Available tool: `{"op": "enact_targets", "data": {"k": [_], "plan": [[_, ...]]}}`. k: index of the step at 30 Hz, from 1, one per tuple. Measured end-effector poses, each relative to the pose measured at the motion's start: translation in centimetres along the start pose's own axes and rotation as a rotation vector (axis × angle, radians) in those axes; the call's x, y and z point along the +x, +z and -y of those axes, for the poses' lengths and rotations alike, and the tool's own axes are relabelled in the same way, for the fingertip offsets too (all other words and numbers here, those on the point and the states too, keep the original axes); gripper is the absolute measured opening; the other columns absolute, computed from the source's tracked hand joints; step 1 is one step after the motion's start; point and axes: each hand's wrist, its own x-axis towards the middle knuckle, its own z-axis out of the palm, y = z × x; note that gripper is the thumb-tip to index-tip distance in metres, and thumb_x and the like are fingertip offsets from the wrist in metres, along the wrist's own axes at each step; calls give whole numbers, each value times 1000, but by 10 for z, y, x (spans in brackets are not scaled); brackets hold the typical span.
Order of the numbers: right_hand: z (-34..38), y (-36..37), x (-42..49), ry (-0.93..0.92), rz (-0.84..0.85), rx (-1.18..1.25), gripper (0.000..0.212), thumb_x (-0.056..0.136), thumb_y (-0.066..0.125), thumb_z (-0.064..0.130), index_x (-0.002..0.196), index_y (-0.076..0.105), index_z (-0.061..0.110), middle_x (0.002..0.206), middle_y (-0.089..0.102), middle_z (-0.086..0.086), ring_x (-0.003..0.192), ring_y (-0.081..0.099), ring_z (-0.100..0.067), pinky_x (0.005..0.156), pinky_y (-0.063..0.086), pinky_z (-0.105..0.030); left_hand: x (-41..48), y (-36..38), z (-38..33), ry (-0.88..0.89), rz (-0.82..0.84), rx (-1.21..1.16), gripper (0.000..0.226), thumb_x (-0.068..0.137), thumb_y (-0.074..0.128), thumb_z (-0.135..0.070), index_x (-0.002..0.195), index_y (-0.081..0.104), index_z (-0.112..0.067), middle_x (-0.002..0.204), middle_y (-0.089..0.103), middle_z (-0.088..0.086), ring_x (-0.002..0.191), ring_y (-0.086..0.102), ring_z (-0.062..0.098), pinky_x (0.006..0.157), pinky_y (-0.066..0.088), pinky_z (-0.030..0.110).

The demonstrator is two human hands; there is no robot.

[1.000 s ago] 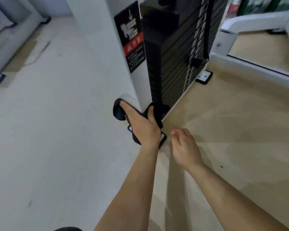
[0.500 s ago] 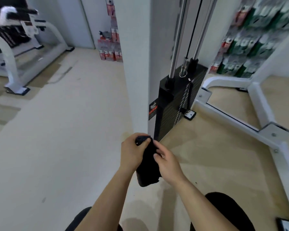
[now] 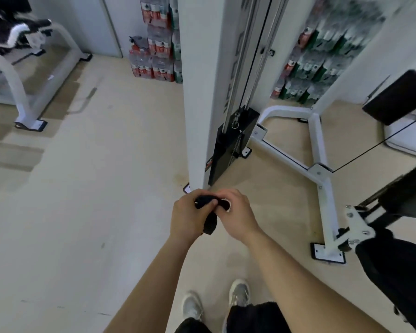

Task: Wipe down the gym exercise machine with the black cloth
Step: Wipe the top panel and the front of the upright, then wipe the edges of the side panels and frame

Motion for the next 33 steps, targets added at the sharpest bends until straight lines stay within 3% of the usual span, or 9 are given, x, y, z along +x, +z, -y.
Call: {"op": "enact_targets", "data": {"k": [3,8,14,19,24,27,31,33], "plan": [[43,-39,-33,-24,-47,-1,9,92,67,23,99,67,28,111,56,16,115,51,-15,95,42,-25,-30,-21,-50,47,-3,66,12,87,73,-27,89,72,-39,89,71,-20,85,64,-5,69,43,4],[92,-100,-77,-1,-97,45,15,94,66,30,106,69,22,108,63,12,105,58,-10,91,48,-27,-67,-37,-131,127,10,125,9,86,73,-32,90,69,-38,86,70,-19,82,63,-4,70,47,14],[129,-167,-115,-63,-108,54,3,93,65,26,92,67,28,86,67,15,85,62,-2,72,46,-23,-104,-42,-204,228,-23,196,7,89,70,-32,93,69,-37,88,69,-19,83,64,2,74,53,24],[162,-219,-130,-167,-101,43,15,95,63,28,85,60,39,85,66,16,87,63,-6,77,50,-29,-119,-50,-267,322,-33,282,7,91,69,-31,97,70,-32,89,68,-17,85,66,7,76,52,22],[193,-258,-115,-234,-130,9,12,96,61,29,87,61,38,91,69,11,91,64,-11,80,50,-31,-105,-62,-323,384,-59,401,15,91,67,-34,104,71,-27,93,70,-12,86,66,10,80,55,27],[213,-286,-88,-273,-130,-18,20,96,62,26,82,61,39,88,68,12,90,63,-12,73,45,-25,-82,-70,-354,415,-45,482,17,92,66,-36,104,74,-27,92,72,-11,88,66,10,78,52,26],[233,-321,-31,-310,-195,10,28,94,65,17,80,66,41,85,69,16,89,65,-9,82,50,-28,-35,-70,-395,466,-38,578,16,94,63,-37,102,73,-28,86,68,-11,83,62,14,70,50,28],[239,-330,2,-308,-266,59,27,93,64,11,84,68,36,85,68,18,86,63,-2,79,47,-20,-9,-62,-415,500,-30,574,16,95,62,-34,103,73,-25,88,70,-5,83,64,17,74,53,32]]}}
